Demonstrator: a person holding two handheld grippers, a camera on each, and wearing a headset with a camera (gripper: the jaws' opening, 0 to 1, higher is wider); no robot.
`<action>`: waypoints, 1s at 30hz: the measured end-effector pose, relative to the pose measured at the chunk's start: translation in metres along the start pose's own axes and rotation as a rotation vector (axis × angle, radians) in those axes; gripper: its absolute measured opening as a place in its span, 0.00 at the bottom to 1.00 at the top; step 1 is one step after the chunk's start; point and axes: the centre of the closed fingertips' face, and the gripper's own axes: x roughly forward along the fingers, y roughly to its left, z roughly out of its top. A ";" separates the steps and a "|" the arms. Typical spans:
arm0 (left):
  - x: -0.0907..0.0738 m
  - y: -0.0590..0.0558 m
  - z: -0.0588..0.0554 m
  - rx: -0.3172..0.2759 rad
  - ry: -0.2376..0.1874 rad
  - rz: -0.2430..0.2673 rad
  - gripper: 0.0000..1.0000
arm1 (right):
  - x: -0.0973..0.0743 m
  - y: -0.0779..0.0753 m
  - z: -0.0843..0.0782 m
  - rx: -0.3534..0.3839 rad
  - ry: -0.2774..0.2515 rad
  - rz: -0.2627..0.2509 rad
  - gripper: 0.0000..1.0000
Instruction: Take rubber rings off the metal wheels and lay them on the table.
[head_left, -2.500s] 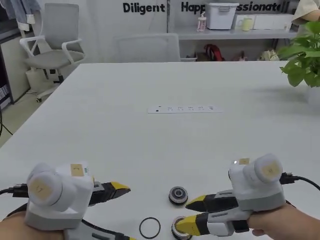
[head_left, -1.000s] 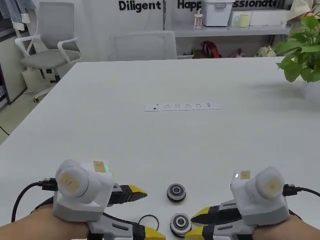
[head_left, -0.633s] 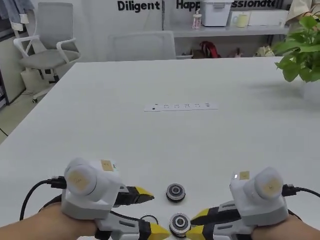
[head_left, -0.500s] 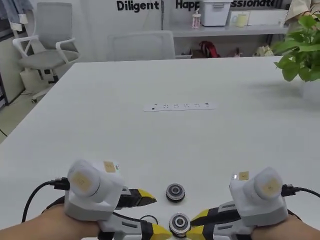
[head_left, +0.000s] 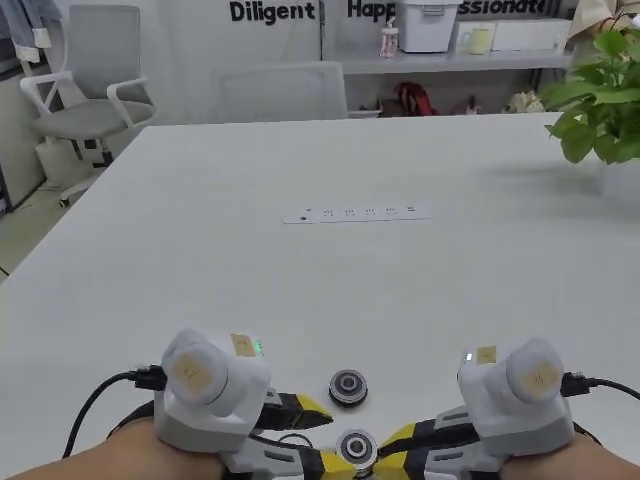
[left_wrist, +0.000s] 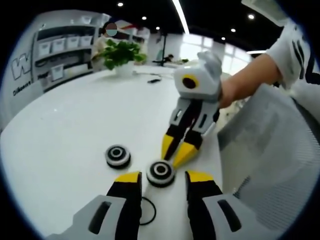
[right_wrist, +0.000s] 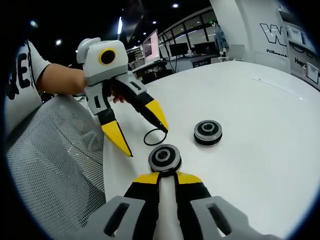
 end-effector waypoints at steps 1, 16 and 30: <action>0.001 -0.001 0.000 0.002 0.002 -0.001 0.35 | 0.000 0.000 -0.001 0.003 0.000 0.001 0.07; 0.013 0.001 -0.001 0.014 0.011 0.010 0.23 | 0.000 -0.003 0.000 0.022 -0.015 0.002 0.05; 0.018 0.002 -0.002 0.062 0.028 0.036 0.15 | 0.000 -0.003 0.000 0.027 -0.022 0.001 0.04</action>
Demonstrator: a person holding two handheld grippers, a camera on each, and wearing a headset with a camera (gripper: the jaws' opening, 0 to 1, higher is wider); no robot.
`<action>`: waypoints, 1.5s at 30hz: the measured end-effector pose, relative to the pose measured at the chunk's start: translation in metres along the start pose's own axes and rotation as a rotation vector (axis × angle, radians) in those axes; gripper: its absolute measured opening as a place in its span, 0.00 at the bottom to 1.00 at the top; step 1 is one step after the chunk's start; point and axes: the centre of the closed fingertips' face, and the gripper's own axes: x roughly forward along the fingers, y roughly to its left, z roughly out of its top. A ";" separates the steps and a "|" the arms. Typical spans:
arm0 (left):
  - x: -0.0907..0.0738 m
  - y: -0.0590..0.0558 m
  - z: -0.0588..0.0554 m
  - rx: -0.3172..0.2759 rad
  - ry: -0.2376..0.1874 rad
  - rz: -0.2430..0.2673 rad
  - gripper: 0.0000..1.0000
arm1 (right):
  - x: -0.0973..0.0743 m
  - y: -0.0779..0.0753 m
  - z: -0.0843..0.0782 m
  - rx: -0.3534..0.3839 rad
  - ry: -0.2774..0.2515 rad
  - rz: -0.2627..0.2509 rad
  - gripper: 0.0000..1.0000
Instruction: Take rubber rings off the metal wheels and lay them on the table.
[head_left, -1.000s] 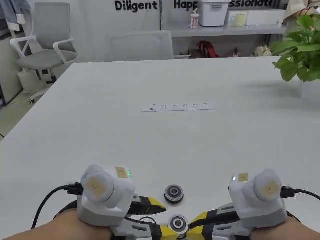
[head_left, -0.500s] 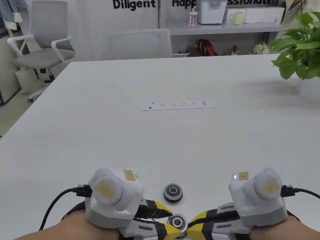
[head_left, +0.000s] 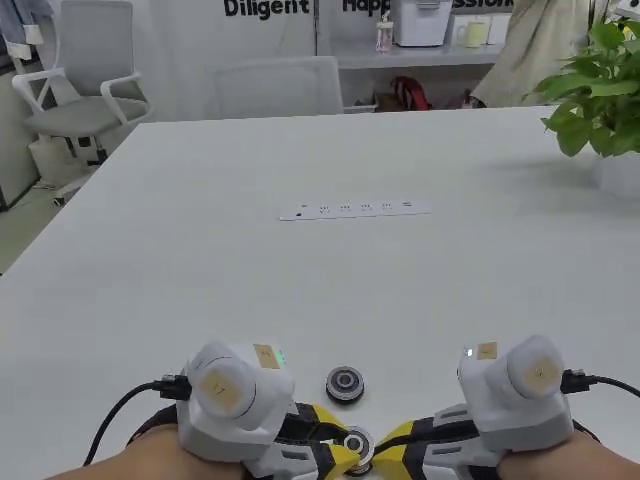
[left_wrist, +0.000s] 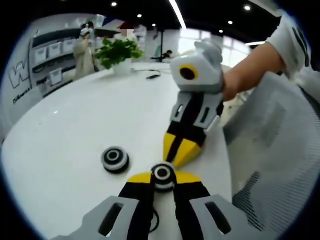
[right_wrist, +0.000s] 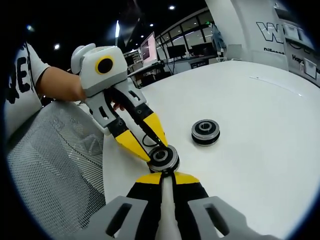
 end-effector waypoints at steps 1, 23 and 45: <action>0.000 0.000 0.000 0.003 0.000 0.002 0.15 | 0.000 0.000 0.000 0.000 0.000 0.000 0.04; 0.001 0.002 -0.001 0.055 0.006 0.053 0.13 | -0.001 -0.001 -0.002 0.040 0.006 -0.015 0.00; 0.002 0.001 0.000 0.052 -0.002 0.077 0.12 | -0.010 -0.007 0.004 0.240 -0.083 -0.008 0.00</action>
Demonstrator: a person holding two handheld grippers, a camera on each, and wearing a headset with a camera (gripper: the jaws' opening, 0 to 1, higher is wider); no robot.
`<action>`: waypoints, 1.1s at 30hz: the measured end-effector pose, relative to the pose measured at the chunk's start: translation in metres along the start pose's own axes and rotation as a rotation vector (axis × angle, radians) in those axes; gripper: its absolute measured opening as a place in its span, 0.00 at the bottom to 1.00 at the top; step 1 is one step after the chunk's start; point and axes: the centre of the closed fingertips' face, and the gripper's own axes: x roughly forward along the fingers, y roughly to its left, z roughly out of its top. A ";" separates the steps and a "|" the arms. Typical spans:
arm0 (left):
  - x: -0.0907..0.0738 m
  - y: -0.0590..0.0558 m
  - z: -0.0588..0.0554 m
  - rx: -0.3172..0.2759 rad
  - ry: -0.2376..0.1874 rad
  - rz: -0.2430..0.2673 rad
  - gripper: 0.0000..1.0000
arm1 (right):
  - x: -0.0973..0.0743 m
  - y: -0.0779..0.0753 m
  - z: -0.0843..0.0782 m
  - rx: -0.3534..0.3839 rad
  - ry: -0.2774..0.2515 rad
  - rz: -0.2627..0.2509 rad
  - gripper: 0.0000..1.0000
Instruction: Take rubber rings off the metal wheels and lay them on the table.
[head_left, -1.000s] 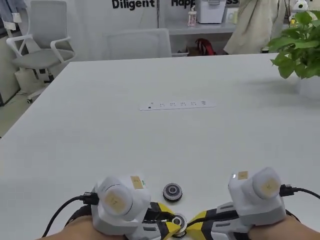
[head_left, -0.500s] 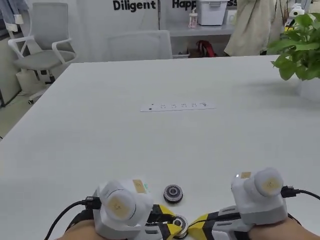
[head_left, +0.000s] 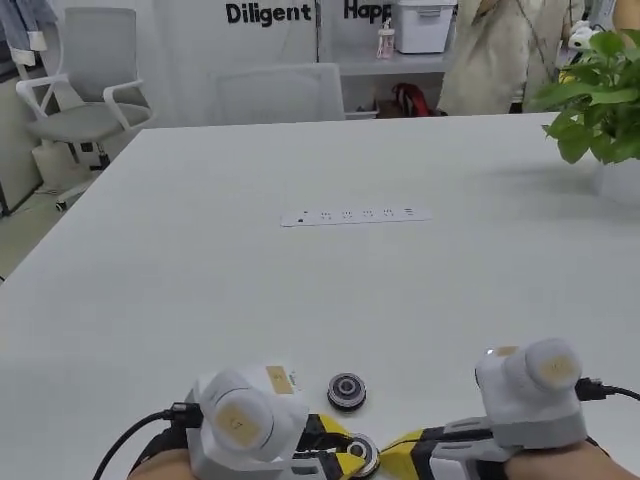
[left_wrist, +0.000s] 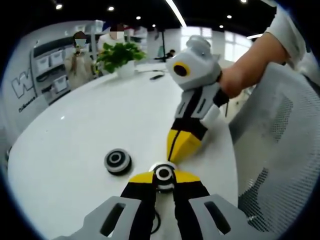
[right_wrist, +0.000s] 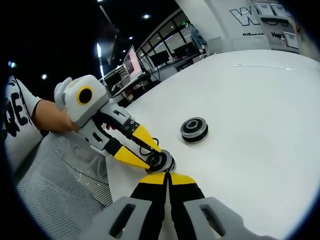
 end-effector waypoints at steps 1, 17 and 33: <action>0.000 0.000 0.000 -0.001 0.000 0.001 0.12 | 0.000 0.000 0.001 0.011 -0.007 0.001 0.00; 0.002 0.000 0.001 -0.009 0.014 0.023 0.12 | -0.001 0.004 0.010 0.046 -0.045 0.007 0.00; 0.003 -0.001 0.001 -0.009 0.015 0.024 0.12 | 0.002 0.013 0.011 0.038 -0.040 0.039 0.00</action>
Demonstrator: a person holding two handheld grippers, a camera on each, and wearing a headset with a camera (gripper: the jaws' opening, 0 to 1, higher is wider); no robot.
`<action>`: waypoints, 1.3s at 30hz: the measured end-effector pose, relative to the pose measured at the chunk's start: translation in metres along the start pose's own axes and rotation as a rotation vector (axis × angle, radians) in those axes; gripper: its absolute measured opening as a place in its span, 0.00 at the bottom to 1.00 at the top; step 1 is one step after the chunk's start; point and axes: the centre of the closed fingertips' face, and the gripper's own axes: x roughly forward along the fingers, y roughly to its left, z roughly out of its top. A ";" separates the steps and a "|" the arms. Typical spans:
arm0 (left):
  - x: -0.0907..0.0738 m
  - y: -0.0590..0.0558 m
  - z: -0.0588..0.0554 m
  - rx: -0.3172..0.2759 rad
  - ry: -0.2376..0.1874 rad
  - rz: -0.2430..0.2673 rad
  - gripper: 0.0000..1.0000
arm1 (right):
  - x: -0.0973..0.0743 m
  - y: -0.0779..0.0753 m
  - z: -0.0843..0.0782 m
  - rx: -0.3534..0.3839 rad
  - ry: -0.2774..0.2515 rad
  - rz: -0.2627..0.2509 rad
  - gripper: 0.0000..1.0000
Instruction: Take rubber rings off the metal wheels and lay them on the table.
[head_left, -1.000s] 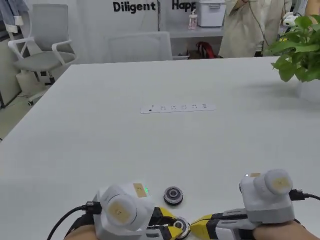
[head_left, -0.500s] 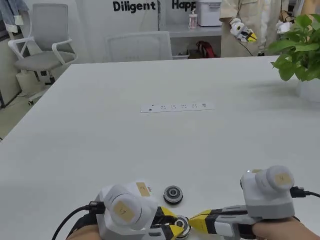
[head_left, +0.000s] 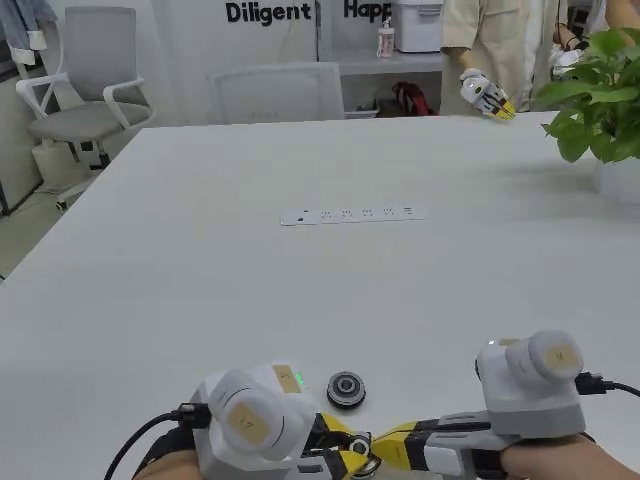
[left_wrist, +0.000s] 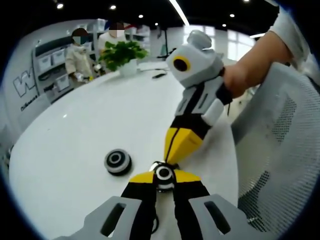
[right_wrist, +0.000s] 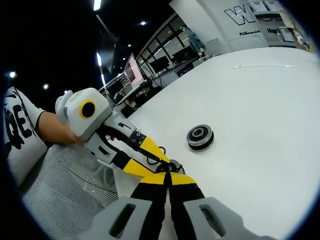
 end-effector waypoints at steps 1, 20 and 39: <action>0.000 0.000 0.000 0.000 0.000 0.000 0.12 | 0.000 0.001 0.000 -0.001 0.001 0.003 0.00; 0.000 0.000 0.000 -0.020 -0.004 -0.003 0.12 | -0.001 0.000 0.001 -0.007 -0.014 0.006 0.00; -0.005 0.000 -0.001 -0.066 -0.022 -0.037 0.13 | -0.002 -0.003 -0.001 0.003 -0.014 -0.004 0.00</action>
